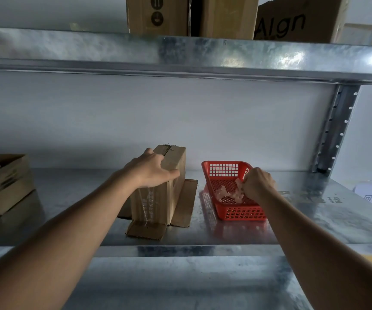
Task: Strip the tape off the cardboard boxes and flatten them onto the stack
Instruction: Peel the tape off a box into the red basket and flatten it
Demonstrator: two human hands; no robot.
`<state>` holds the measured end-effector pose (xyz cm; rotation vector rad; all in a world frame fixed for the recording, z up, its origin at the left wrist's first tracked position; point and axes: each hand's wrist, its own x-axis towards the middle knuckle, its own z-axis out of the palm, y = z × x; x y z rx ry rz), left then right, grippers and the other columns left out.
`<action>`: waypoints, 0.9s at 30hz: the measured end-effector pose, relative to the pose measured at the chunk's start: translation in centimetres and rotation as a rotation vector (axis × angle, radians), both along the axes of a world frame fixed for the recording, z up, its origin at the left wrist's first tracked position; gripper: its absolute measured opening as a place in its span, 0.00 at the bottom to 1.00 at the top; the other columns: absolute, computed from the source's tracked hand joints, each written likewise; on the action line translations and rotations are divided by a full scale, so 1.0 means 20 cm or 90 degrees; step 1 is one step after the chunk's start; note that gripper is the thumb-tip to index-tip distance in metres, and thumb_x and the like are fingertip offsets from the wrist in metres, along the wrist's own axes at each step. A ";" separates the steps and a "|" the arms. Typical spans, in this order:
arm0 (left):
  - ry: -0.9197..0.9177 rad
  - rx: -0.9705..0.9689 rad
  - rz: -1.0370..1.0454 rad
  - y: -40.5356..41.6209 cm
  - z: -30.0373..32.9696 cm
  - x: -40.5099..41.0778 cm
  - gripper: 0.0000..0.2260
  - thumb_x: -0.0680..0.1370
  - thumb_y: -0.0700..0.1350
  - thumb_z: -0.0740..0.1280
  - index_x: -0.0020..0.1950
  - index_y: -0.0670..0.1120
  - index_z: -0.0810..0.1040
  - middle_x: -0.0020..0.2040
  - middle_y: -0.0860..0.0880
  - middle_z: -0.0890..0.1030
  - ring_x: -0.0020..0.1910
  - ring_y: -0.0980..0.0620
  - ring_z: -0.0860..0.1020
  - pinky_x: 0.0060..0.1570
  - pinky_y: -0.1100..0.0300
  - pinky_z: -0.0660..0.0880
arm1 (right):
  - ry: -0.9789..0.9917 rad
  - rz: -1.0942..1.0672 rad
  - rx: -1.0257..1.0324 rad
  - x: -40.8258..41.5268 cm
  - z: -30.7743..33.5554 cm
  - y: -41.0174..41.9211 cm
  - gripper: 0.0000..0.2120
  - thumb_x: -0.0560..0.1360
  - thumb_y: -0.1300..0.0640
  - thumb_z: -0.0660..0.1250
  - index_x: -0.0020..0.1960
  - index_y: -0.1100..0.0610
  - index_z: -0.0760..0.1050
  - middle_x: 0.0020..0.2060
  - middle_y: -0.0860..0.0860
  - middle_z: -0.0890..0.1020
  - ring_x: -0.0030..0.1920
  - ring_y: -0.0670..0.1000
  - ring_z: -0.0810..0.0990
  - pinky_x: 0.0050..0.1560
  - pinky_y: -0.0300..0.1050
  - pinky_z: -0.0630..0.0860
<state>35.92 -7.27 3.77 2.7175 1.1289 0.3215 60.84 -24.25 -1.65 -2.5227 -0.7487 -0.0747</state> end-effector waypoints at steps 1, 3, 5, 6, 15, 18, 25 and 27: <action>0.000 0.000 0.001 0.00 0.00 0.00 0.41 0.73 0.74 0.60 0.80 0.51 0.65 0.78 0.50 0.61 0.72 0.43 0.70 0.65 0.46 0.72 | -0.010 -0.005 0.023 0.01 0.00 -0.01 0.10 0.76 0.48 0.75 0.43 0.54 0.82 0.40 0.52 0.82 0.37 0.50 0.77 0.38 0.46 0.76; -0.001 -0.001 0.002 0.00 0.00 0.00 0.41 0.73 0.74 0.60 0.80 0.51 0.66 0.78 0.50 0.62 0.72 0.43 0.70 0.65 0.46 0.72 | -0.019 0.005 0.057 0.00 -0.01 -0.04 0.08 0.72 0.53 0.80 0.37 0.49 0.82 0.40 0.50 0.82 0.36 0.48 0.76 0.39 0.46 0.77; 0.001 -0.005 0.000 0.00 0.00 -0.01 0.42 0.72 0.75 0.59 0.79 0.51 0.66 0.78 0.50 0.62 0.72 0.43 0.70 0.65 0.45 0.73 | -0.030 0.011 0.059 0.00 -0.02 -0.06 0.05 0.73 0.56 0.80 0.40 0.50 0.85 0.41 0.50 0.83 0.36 0.48 0.76 0.39 0.44 0.74; 0.004 -0.006 -0.002 -0.01 0.00 -0.01 0.42 0.72 0.75 0.59 0.79 0.51 0.66 0.78 0.50 0.62 0.72 0.43 0.70 0.65 0.45 0.73 | -0.041 0.006 0.073 -0.01 -0.02 -0.07 0.04 0.75 0.58 0.77 0.43 0.51 0.86 0.42 0.51 0.82 0.37 0.50 0.75 0.39 0.44 0.73; 0.004 0.000 -0.009 -0.03 0.00 -0.03 0.41 0.72 0.76 0.56 0.78 0.54 0.68 0.78 0.51 0.62 0.71 0.42 0.72 0.66 0.46 0.72 | -0.094 0.149 0.170 -0.17 0.08 -0.04 0.10 0.82 0.55 0.66 0.55 0.56 0.85 0.48 0.54 0.87 0.42 0.53 0.84 0.46 0.53 0.85; 0.005 -0.017 -0.001 -0.05 0.00 -0.04 0.44 0.71 0.77 0.55 0.82 0.54 0.62 0.80 0.51 0.58 0.76 0.42 0.68 0.68 0.47 0.70 | -0.081 0.243 0.169 -0.32 0.14 0.01 0.11 0.83 0.54 0.65 0.58 0.55 0.85 0.50 0.52 0.87 0.41 0.53 0.85 0.47 0.52 0.84; -0.091 -0.074 -0.022 0.02 0.00 -0.10 0.17 0.85 0.54 0.55 0.44 0.46 0.76 0.53 0.43 0.75 0.46 0.45 0.78 0.45 0.54 0.74 | 0.001 0.392 0.224 -0.60 0.23 0.14 0.14 0.84 0.49 0.63 0.62 0.52 0.84 0.59 0.46 0.85 0.50 0.49 0.84 0.48 0.38 0.75; -0.110 -0.069 -0.017 0.04 0.00 -0.12 0.14 0.83 0.46 0.56 0.45 0.42 0.78 0.47 0.43 0.78 0.43 0.44 0.78 0.40 0.54 0.73 | 0.037 0.423 0.217 -0.65 0.25 0.17 0.17 0.83 0.44 0.64 0.66 0.50 0.81 0.64 0.45 0.83 0.61 0.50 0.82 0.58 0.43 0.75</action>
